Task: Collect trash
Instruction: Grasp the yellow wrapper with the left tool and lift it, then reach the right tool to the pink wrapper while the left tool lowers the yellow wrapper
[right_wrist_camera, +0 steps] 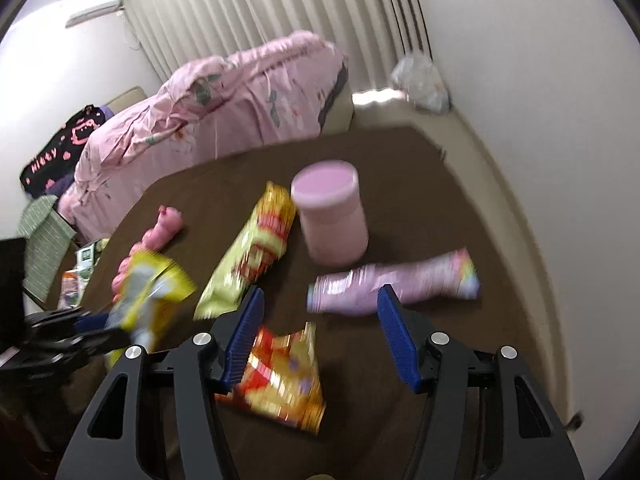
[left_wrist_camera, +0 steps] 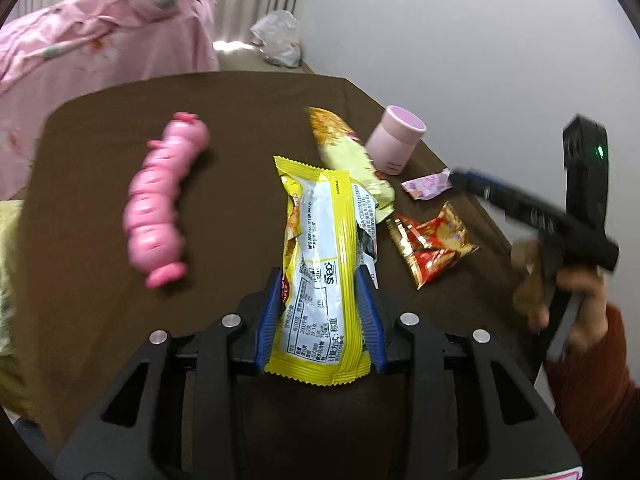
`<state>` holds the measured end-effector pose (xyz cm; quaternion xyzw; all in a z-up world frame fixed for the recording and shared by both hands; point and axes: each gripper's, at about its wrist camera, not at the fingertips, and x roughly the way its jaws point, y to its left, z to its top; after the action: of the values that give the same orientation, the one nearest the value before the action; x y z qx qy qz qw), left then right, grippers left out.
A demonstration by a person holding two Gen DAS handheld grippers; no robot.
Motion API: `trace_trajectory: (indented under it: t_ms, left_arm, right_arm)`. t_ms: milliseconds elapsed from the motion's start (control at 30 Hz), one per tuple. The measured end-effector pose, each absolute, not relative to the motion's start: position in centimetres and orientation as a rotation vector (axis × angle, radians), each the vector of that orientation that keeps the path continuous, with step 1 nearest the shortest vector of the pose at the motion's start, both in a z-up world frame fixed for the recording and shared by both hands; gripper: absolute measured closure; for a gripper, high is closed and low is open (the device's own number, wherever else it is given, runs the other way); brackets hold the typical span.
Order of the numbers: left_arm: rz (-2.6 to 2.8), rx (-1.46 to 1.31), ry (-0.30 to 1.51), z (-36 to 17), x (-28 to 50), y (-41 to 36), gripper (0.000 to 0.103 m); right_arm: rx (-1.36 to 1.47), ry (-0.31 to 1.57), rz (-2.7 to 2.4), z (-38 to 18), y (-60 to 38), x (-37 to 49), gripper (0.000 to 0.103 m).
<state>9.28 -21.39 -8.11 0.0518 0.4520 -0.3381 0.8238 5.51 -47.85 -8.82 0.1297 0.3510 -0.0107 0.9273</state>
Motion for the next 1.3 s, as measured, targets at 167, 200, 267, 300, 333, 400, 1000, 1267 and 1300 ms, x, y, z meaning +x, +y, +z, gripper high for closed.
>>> trace_trajectory:
  t_ms: [167,200,267,300,333,400,1000,1267,1300]
  left_arm:
    - [-0.628,0.034,0.951,-7.8,9.6,-17.6,0.063]
    - [-0.623,0.02,0.952,-7.7,10.1,-17.4,0.063]
    - [-0.609,0.004,0.938,-7.4,10.1,-16.6,0.061]
    - [-0.605,0.003,0.928,-7.1,10.1,-16.4,0.06]
    - [-0.604,0.003,0.919,-6.8,9.8,-16.0,0.059]
    - [-0.602,0.007,0.906,-6.5,9.6,-15.5,0.057]
    - [-0.592,0.014,0.907,-6.7,8.8,-15.5,0.056]
    - [-0.593,0.003,0.909,-7.1,8.7,-15.7,0.053]
    - [-0.594,0.006,0.911,-7.2,8.6,-15.8,0.052]
  right_arm:
    - [0.207,0.762,-0.026,-9.1,-50.9,8.8,0.047]
    - [0.235,0.794,-0.008,-9.8,-52.0,9.6,0.047]
    - [0.3,0.849,0.025,-11.0,-53.3,10.4,0.047]
    - [0.332,0.873,0.037,-11.7,-53.6,10.5,0.047]
    - [0.349,0.885,0.039,-12.2,-53.6,10.4,0.047]
    - [0.386,0.906,0.052,-13.1,-52.9,9.5,0.047]
    - [0.355,1.003,0.182,-13.0,-44.4,3.2,0.047]
    - [0.519,0.879,-0.098,-12.0,-47.7,3.1,0.047]
    - [0.555,0.89,-0.103,-12.5,-48.0,4.0,0.047]
